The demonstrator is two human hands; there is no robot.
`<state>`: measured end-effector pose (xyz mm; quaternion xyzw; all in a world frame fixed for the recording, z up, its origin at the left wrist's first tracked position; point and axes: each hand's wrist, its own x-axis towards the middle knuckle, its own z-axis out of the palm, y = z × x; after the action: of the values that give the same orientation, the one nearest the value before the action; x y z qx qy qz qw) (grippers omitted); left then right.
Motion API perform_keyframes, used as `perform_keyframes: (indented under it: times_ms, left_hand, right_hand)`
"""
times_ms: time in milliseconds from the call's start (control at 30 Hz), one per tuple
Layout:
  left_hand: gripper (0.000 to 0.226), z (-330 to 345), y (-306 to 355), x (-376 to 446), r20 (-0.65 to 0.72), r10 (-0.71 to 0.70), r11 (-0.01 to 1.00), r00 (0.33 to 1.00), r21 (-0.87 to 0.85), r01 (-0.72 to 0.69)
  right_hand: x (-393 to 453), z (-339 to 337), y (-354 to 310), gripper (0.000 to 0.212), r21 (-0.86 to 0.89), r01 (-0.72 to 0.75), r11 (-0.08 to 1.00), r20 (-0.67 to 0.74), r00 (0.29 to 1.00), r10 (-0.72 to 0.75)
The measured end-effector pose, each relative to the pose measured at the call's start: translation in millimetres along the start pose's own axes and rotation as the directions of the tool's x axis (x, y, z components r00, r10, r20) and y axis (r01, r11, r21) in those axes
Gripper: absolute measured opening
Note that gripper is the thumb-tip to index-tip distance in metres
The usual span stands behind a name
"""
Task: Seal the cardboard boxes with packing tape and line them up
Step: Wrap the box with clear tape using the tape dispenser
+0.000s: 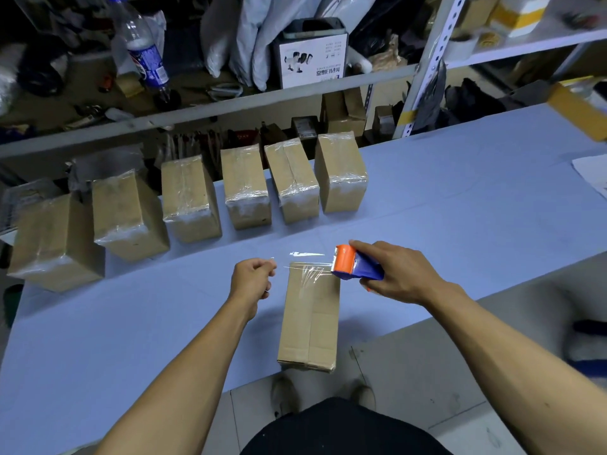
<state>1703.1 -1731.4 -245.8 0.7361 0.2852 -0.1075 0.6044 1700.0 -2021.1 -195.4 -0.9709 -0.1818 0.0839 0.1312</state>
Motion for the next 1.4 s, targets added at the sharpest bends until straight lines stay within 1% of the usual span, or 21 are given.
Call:
perform_keyframes:
  times_ms: [133,267,367,433,533,633,700,733,767,800,833,867,900,933,967,1000,1033,1067,1200,1300,1400]
  left_hand:
    - [0.02,9.5,-4.1,4.8,-0.015,0.009,1.0,1.0,0.005,-0.009]
    - [0.023,23.1,-13.8,8.0,-0.045,-0.029,0.999,0.999,0.034,0.031]
    - [0.029,37.5,-24.9,8.0,-0.036,-0.108,0.992,0.993,-0.062,0.106]
    - [0.038,46.2,-29.0,3.9,-0.043,-0.146,0.981,0.988,-0.137,0.139]
    - [0.047,52.1,-25.1,5.6,-0.088,-0.153,0.985,0.984,-0.087,0.146]
    - [0.035,49.1,-12.6,10.4,-0.097,-0.228,0.973,0.969,-0.048,0.224]
    - [0.049,47.9,-7.1,11.2,-0.082,-0.279,0.96,0.957,-0.039,0.277]
    - [0.05,48.0,-4.6,8.9,-0.127,-0.237,0.969,0.963,0.035,0.244]
    - [0.048,48.5,-3.6,5.9,-0.197,-0.136,0.976,0.971,0.144,0.166]
    - [0.046,48.5,-2.6,-0.4,-0.251,0.008,0.968,0.968,0.245,0.056]
    - [0.043,48.4,1.8,-12.5,-0.257,0.172,0.94,0.951,0.333,-0.08]
    - [0.041,48.7,1.6,-22.1,-0.207,0.358,0.876,0.911,0.413,-0.25]
    - [0.042,49.7,-1.1,-29.6,-0.078,0.542,0.746,0.837,0.504,-0.436]
    - [0.048,52.1,-7.9,-34.8,0.125,0.66,0.552,0.741,0.588,-0.591]
    - [0.06,55.1,-16.2,-36.3,0.342,0.678,0.336,0.65,0.643,-0.688]
    - [0.075,57.0,-22.0,-37.4,0.511,0.593,0.183,0.622,0.667,-0.723]
    - [0.087,57.9,-25.4,-39.0,0.588,0.472,0.119,0.657,0.696,-0.708]
    - [0.094,58.5,-29.5,-37.8,0.608,0.395,0.092,0.689,0.72,-0.688]
    - [0.086,63.5,-31.8,-37.0,0.593,0.398,0.031,0.699,0.753,-0.657]
    - [0.083,66.0,-28.7,-38.4,0.584,0.376,0.033,0.719,0.768,-0.64]
    - [0.084,67.6,-27.1,-40.7,0.565,0.376,0.057,0.734,0.777,-0.627]
  right_hand:
    - [-0.3,13.0,6.1,0.074,0.013,-0.031,0.999,0.01,0.999,0.031]
    - [-2.7,25.3,10.5,0.074,0.014,-0.077,0.997,0.032,0.997,0.076]
    - [-2.1,34.0,12.1,0.077,0.049,-0.109,0.993,0.03,0.994,0.108]
    - [-1.5,35.9,13.6,0.078,0.049,-0.116,0.992,0.031,0.993,0.114]
    - [-2.8,40.5,15.3,0.079,0.078,-0.132,0.988,0.026,0.991,0.131]
    - [-3.5,41.0,16.1,0.079,0.097,-0.146,0.984,0.01,0.989,0.146]
    - [-3.6,42.4,14.8,0.08,0.093,-0.139,0.986,0.019,0.99,0.138]
    - [-4.2,43.8,12.8,0.08,0.093,-0.137,0.986,0.023,0.991,0.135]
    - [-4.7,44.6,10.5,0.08,0.097,-0.139,0.985,0.019,0.99,0.138]
    - [-5.0,45.2,8.1,0.08,0.105,-0.143,0.984,0.012,0.99,0.143]
    - [-5.1,46.6,5.7,0.08,0.11,-0.145,0.983,0.006,0.989,0.145]
    - [-4.7,48.6,3.5,0.081,0.112,-0.142,0.984,-0.001,0.99,0.143]
    - [-4.2,50.1,1.5,0.08,0.112,-0.139,0.984,-0.009,0.99,0.141]
    - [-3.4,51.1,-0.1,0.08,0.114,-0.138,0.984,-0.014,0.99,0.141]
    - [-2.6,51.3,-1.0,0.08,0.115,-0.138,0.984,-0.018,0.99,0.141]
    - [-1.9,51.5,-1.6,0.079,0.119,-0.136,0.984,-0.02,0.99,0.139]
    - [-1.3,52.3,-2.1,0.079,0.122,-0.127,0.984,-0.021,0.991,0.131]
    - [-1.2,53.2,-1.6,0.079,0.125,-0.117,0.985,-0.021,0.992,0.121]
    - [-10.8,48.8,16.9,0.082,0.124,-0.059,0.991,0.008,0.998,0.059]
    - [-17.2,40.5,33.8,0.084,0.062,-0.054,0.997,0.052,0.997,0.05]
    - [-16.8,39.0,40.5,0.084,0.059,-0.058,0.997,0.064,0.996,0.054]
